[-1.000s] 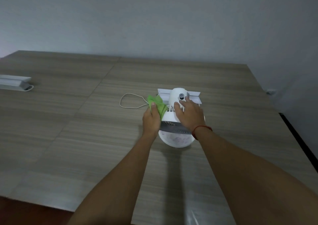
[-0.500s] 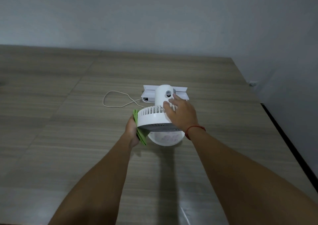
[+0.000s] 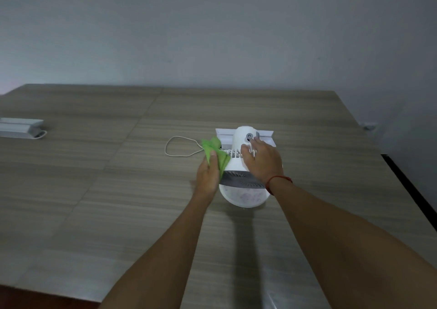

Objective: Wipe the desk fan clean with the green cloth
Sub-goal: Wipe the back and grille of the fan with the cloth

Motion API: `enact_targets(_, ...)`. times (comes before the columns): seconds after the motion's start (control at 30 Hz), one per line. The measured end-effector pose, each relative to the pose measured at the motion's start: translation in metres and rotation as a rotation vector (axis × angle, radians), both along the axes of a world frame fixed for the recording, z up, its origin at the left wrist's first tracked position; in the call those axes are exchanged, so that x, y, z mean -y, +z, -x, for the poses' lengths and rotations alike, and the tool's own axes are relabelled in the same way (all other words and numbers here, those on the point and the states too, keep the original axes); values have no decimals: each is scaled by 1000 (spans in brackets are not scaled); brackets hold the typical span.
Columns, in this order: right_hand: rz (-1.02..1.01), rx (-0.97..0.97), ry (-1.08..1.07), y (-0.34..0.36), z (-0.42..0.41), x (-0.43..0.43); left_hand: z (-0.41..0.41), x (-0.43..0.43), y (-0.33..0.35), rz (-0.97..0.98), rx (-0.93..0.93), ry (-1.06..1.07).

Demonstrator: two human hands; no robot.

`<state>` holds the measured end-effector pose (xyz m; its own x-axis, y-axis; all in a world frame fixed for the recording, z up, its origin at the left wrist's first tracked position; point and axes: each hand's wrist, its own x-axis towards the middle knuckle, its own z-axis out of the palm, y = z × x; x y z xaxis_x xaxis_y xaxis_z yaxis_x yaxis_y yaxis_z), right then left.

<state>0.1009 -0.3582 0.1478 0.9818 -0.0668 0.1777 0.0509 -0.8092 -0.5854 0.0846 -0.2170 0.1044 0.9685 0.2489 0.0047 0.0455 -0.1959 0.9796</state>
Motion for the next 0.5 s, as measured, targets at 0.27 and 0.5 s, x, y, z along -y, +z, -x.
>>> enact_targets(0.27, -163, -56, -19, 3, -3, 3, 13, 24, 3, -513, 240, -258)
enact_targets(0.5, -224, -126, 19, 8, 0, 0, 16, 16, 15, -237, 177, -164)
